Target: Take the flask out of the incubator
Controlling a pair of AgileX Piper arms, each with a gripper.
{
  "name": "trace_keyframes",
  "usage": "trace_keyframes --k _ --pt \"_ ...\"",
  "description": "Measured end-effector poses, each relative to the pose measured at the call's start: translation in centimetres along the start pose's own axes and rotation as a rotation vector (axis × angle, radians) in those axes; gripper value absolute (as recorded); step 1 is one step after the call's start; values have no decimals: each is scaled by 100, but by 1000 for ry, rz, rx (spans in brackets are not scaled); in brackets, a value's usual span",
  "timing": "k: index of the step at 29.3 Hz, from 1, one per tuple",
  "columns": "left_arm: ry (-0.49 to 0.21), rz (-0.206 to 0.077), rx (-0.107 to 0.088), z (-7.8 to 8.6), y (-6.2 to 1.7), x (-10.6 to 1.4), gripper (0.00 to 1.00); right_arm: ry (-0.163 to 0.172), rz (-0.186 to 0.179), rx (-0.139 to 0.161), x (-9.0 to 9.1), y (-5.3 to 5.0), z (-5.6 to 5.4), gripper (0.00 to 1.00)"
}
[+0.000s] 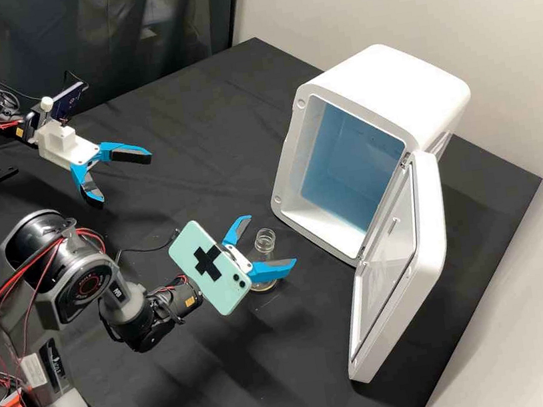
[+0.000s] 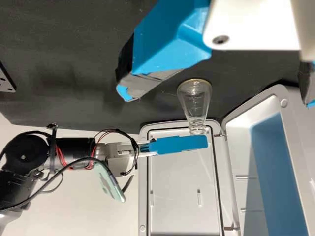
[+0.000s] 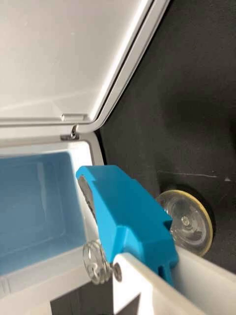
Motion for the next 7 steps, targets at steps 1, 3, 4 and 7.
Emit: trace_keyframes --k 1,3,4,7 --pt "5 6 -8 -8 13 -9 100 1 1 0 -1 2 -3 100" --pt "12 40 -28 -30 64 -35 100 3 3 0 -2 6 -7 100" --pt "18 69 -46 -32 89 -34 100 6 3 -1 -4 8 -13 100" --pt "44 95 -123 75 -16 38 100 6 3 -1 -4 8 -13 100"
